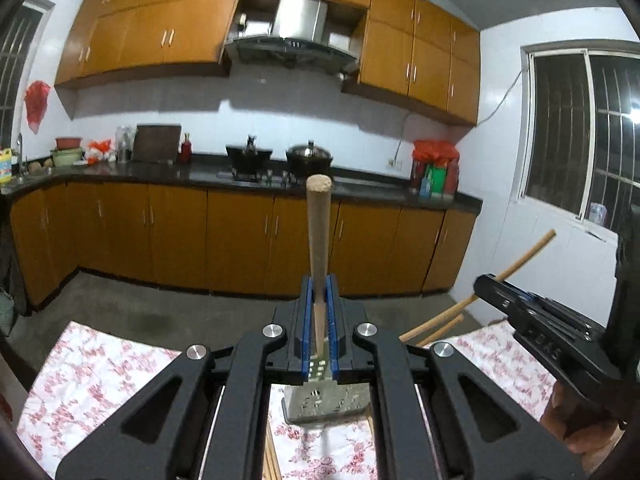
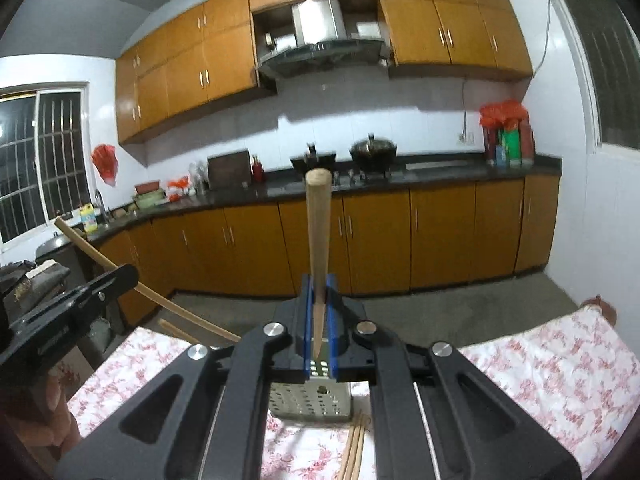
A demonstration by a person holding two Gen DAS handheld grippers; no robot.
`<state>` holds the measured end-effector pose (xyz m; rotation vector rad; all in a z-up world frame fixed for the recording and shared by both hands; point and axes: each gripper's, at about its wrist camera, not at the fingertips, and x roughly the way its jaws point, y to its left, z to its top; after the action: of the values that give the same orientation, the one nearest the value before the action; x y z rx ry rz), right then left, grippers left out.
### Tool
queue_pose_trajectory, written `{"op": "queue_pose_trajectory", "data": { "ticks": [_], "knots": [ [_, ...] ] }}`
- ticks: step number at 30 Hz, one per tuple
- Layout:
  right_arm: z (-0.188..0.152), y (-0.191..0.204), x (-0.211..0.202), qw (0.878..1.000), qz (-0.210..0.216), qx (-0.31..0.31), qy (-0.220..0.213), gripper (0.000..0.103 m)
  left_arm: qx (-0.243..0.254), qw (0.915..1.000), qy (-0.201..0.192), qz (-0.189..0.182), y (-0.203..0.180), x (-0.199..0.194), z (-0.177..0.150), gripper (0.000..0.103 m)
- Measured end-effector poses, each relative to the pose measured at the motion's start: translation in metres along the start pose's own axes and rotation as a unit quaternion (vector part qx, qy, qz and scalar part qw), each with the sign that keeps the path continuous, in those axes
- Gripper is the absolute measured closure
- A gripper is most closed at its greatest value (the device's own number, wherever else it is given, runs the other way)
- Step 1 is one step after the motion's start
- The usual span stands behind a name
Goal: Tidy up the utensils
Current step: 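Open the left gripper over the holder while the right gripper releases its chopstick, then close the right gripper on a chopstick while the left gripper grasps another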
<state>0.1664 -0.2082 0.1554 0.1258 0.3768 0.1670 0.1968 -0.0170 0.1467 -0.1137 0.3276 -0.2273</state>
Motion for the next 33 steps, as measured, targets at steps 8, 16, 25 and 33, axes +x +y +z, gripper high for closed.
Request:
{"op": "queue_pose_trajectory", "data": {
  "ticks": [8, 16, 25, 33],
  "knots": [
    [-0.013, 0.008, 0.027, 1.000, -0.002, -0.008, 0.029, 0.093, -0.017, 0.9989, 0.043, -0.006, 0.010, 0.033, -0.018, 0.096],
    [-0.011, 0.007, 0.007, 1.000, -0.004, -0.011, 0.006, 0.082, -0.026, 0.9993, 0.024, -0.009, 0.012, 0.021, -0.012, 0.065],
    [-0.024, -0.021, -0.039, 0.998, -0.059, -0.008, -0.022, 0.068, -0.040, 0.9984, -0.039, 0.001, 0.021, -0.030, 0.000, 0.055],
    [-0.111, -0.077, -0.013, 0.986, -0.120, 0.034, 0.111, 0.067, -0.032, 0.9951, 0.008, 0.093, 0.056, -0.056, -0.066, 0.049]
  ]
}}
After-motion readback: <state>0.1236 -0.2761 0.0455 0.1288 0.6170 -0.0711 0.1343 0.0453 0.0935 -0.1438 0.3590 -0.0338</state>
